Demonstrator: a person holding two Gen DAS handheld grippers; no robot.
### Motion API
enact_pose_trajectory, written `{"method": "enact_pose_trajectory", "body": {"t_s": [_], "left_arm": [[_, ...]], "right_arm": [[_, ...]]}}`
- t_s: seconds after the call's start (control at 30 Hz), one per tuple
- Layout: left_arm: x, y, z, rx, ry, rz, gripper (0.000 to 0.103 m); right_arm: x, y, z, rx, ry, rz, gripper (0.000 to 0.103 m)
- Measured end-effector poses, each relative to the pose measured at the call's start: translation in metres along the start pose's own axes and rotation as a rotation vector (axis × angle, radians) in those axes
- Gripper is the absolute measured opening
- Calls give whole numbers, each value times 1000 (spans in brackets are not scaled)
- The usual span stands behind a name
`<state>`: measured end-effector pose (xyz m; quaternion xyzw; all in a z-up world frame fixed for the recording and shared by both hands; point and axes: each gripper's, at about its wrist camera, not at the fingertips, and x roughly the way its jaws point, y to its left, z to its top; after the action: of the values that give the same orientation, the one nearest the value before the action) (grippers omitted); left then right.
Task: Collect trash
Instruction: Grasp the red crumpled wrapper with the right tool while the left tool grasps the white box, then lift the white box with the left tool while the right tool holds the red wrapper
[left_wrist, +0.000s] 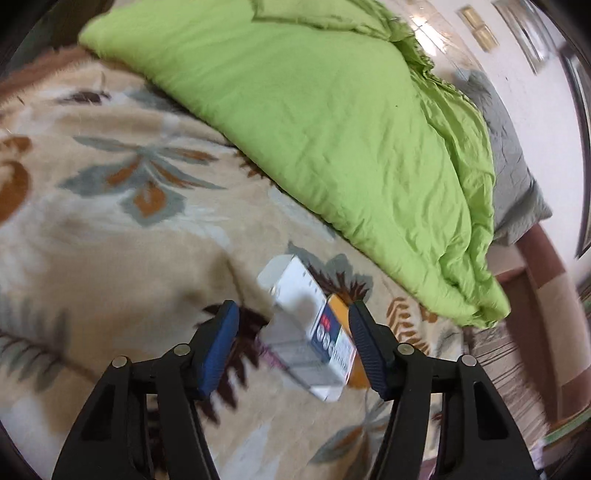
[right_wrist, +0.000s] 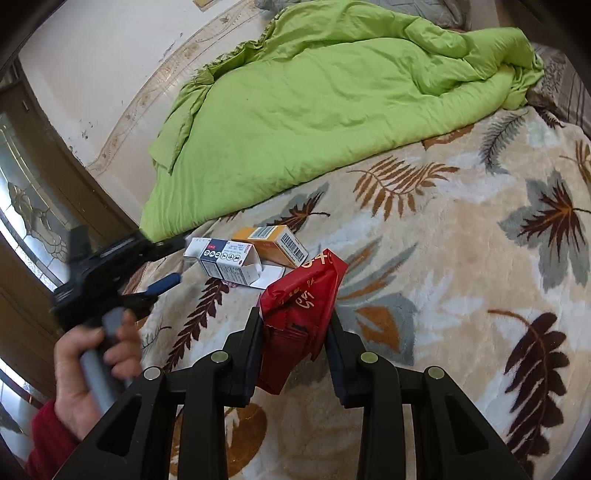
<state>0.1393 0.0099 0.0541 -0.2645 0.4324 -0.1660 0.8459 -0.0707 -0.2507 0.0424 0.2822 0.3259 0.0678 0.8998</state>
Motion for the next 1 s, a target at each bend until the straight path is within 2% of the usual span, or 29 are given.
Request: {"method": "enact_pose_trajectory", "body": {"t_s": [0.03, 0.07, 0.1, 0.13, 0.27, 0.57, 0.8, 1.0], "left_arm": [[5, 1, 3, -9, 8, -15, 50], [10, 1, 5, -12, 17, -28, 42], [17, -1, 6, -7, 31, -36, 28], [21, -3, 7, 1, 38, -30, 22], [11, -17, -5, 73, 1, -34, 22], [-82, -55, -61, 275, -129, -31, 22], [-151, -73, -127, 475, -199, 70, 22], [-181, -69, -160, 515, -192, 95, 22]], "right_arm": [[1, -1, 0, 6, 5, 8, 34], [2, -1, 1, 6, 8, 11, 34], [3, 0, 1, 5, 9, 10, 34], [5, 0, 1, 2, 12, 12, 34], [8, 3, 0, -14, 18, 11, 34], [0, 8, -3, -50, -7, -16, 34], [-22, 26, -16, -137, -33, -15, 34], [-52, 34, -38, -221, -39, -7, 34]]}}
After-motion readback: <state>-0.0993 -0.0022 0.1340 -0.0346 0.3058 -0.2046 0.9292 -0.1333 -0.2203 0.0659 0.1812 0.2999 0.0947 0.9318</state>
